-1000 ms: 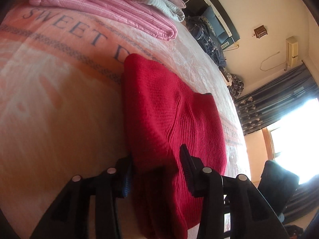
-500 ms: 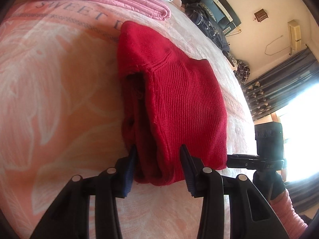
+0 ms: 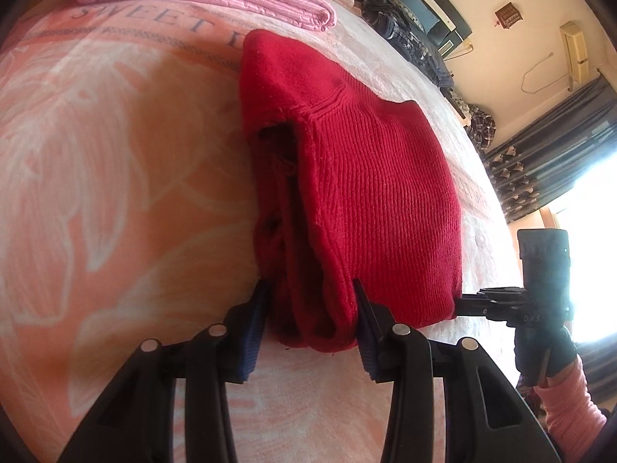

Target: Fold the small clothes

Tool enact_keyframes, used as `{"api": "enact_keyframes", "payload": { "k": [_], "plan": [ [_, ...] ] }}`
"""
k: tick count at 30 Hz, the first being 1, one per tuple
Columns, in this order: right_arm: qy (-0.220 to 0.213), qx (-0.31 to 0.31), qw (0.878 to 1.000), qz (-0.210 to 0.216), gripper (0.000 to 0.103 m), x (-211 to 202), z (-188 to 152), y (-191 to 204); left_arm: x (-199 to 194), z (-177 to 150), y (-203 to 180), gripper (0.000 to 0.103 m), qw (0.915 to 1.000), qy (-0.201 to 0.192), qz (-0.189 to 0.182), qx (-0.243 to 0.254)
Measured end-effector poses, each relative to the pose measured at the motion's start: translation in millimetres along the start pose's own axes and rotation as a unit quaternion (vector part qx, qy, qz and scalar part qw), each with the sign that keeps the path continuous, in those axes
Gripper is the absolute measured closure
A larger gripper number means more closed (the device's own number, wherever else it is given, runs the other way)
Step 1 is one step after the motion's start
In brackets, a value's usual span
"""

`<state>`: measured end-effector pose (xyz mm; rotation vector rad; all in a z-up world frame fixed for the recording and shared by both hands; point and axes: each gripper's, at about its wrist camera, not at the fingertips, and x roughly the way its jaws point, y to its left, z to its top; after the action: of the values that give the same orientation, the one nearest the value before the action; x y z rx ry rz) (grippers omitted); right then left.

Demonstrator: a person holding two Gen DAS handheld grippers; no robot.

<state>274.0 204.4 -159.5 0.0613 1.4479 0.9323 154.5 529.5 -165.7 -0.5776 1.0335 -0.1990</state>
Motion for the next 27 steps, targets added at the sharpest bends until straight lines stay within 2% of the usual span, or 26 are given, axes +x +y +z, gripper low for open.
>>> {"api": "enact_keyframes", "payload": {
  "k": [4,7,8,11,14,16,18,21,26,27],
  "plan": [
    [0.003,-0.001,1.000,0.004,0.090,3,2,1,-1,-1,-1,0.061,1.0000,0.001,0.003,0.007],
    [0.001,-0.004,1.000,0.020,0.083,-5,1,-1,-10,6,0,0.061,0.9999,0.012,0.008,-0.008],
    [-0.002,-0.004,1.000,0.025,0.077,-8,1,-1,-17,9,0,0.060,0.9997,0.009,0.020,-0.006],
    [-0.024,-0.012,0.999,0.027,0.074,-25,0,-6,-48,22,1,0.060,0.9977,-0.033,0.059,0.000],
    [-0.046,-0.006,0.999,0.024,0.074,-38,3,-17,-63,54,-11,0.061,0.9921,-0.078,0.094,0.026],
    [-0.054,0.010,0.998,0.037,0.074,-44,5,-25,-54,87,-26,0.060,0.9911,-0.083,0.092,0.051],
    [-0.061,0.011,0.997,0.037,0.074,-48,6,-27,-35,119,-45,0.060,0.9860,-0.089,0.113,0.084],
    [-0.065,-0.002,0.997,0.031,0.074,-51,3,-27,-4,158,-51,0.057,0.9878,-0.080,0.104,0.083],
    [-0.072,-0.001,0.997,0.040,0.070,-56,-2,-41,40,182,-46,0.053,0.9893,-0.054,0.118,0.066],
    [-0.073,0.004,0.996,0.043,0.070,-57,-3,-48,49,183,-47,0.049,0.9889,-0.046,0.122,0.072]
  ]
}}
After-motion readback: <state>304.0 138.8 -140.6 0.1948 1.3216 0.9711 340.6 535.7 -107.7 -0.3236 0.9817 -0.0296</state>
